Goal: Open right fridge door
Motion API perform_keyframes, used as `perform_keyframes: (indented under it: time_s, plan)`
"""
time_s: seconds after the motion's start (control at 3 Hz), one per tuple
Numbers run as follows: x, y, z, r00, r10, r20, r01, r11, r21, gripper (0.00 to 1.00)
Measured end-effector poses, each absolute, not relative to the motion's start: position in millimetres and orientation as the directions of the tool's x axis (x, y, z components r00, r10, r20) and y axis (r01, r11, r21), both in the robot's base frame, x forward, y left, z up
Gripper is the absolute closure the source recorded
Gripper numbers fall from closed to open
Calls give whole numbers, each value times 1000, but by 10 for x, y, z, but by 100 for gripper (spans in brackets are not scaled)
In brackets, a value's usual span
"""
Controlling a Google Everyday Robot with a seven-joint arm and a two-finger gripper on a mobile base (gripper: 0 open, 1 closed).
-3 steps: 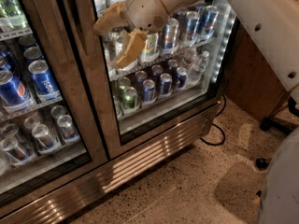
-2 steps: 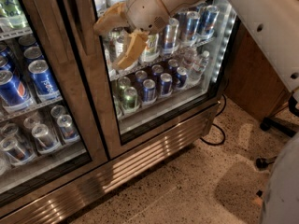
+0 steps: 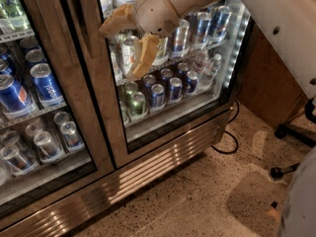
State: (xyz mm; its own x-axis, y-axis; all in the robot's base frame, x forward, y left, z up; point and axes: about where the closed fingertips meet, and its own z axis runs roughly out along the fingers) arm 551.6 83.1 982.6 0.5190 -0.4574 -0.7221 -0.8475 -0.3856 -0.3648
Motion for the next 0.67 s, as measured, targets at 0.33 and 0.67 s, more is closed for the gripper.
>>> perform_keyframes:
  time_s: [0.33, 0.67]
  plan:
    - [5465, 829, 9826, 519, -457, -722, -847, -386, -365, 14]
    - [5439, 837, 9826, 519, -458, -722, -848, -386, -365, 31]
